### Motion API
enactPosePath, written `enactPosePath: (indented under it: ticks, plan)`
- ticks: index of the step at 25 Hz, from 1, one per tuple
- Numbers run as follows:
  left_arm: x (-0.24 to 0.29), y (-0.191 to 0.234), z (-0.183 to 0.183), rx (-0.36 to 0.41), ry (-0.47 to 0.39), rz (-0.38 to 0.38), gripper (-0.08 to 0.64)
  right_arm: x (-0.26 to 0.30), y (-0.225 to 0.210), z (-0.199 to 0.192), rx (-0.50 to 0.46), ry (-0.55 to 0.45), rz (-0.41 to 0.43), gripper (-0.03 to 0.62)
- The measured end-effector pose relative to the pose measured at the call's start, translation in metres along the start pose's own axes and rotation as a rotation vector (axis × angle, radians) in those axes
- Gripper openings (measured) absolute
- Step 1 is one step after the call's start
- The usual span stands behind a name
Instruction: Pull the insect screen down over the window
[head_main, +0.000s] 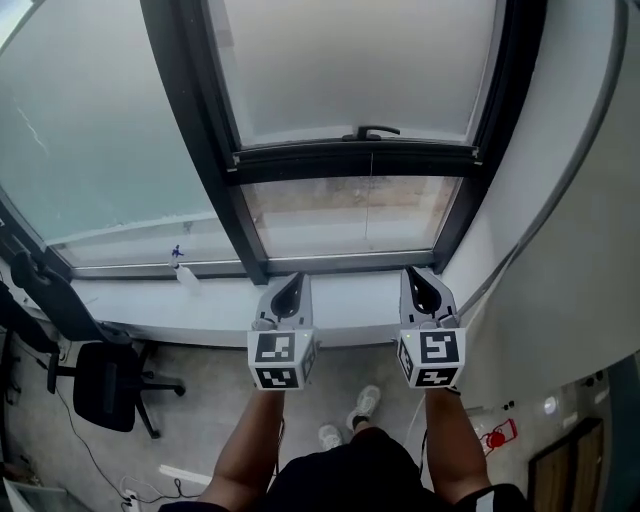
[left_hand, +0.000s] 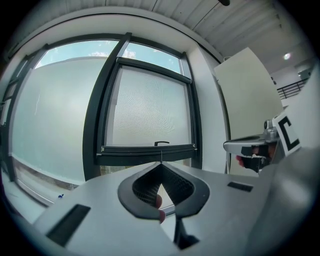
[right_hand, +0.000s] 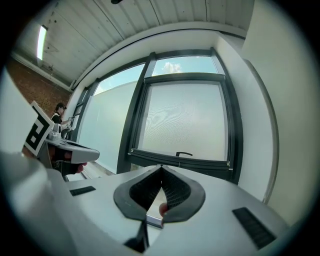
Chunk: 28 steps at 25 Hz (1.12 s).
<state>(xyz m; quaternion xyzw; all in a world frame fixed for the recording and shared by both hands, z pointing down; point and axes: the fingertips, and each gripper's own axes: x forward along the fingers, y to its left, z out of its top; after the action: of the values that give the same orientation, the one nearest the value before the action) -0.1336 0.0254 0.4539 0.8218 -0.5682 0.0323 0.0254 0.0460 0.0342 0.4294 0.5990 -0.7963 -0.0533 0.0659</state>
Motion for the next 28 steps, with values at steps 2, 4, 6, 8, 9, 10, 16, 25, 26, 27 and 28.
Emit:
enactPosePath:
  ticks: [2,4,6,8,9,10,16,25,26,27,28]
  plan:
    - [-0.009,-0.001,-0.002,-0.007,0.0,0.001,0.003,-0.009,0.004,0.0,-0.013,0.002,-0.006,0.005]
    - [-0.016,-0.005,-0.004,-0.009,0.001,0.0,0.003,-0.017,0.006,-0.001,-0.018,0.004,-0.01,0.005]
    - [-0.022,-0.01,-0.005,-0.008,0.0,-0.003,0.003,-0.023,0.009,-0.003,-0.018,0.006,-0.009,0.005]
    - [-0.027,-0.015,-0.006,-0.006,-0.003,-0.004,0.003,-0.028,0.013,-0.003,-0.016,0.004,0.0,0.005]
    - [-0.03,-0.018,-0.006,-0.003,-0.004,-0.004,0.003,-0.03,0.015,-0.003,-0.015,0.001,0.006,0.005]
    - [-0.032,-0.02,-0.006,0.0,-0.004,-0.004,0.003,-0.032,0.017,-0.003,-0.014,-0.003,0.011,0.005]
    - [-0.046,-0.045,-0.01,0.012,0.012,0.003,0.003,-0.054,0.01,-0.013,0.003,0.0,0.014,0.005]
    - [-0.07,-0.091,-0.033,0.028,0.055,-0.005,0.003,-0.098,-0.01,-0.034,-0.001,0.012,-0.014,0.003]
    - [-0.071,-0.094,-0.033,0.036,0.054,-0.005,0.003,-0.101,-0.01,-0.035,-0.003,0.011,-0.012,0.003]
    - [-0.072,-0.096,-0.031,0.043,0.051,-0.002,0.003,-0.103,-0.01,-0.036,-0.003,0.01,-0.009,0.003]
    - [-0.074,-0.098,-0.03,0.047,0.048,0.001,0.003,-0.105,-0.01,-0.036,-0.002,0.008,-0.007,0.003]
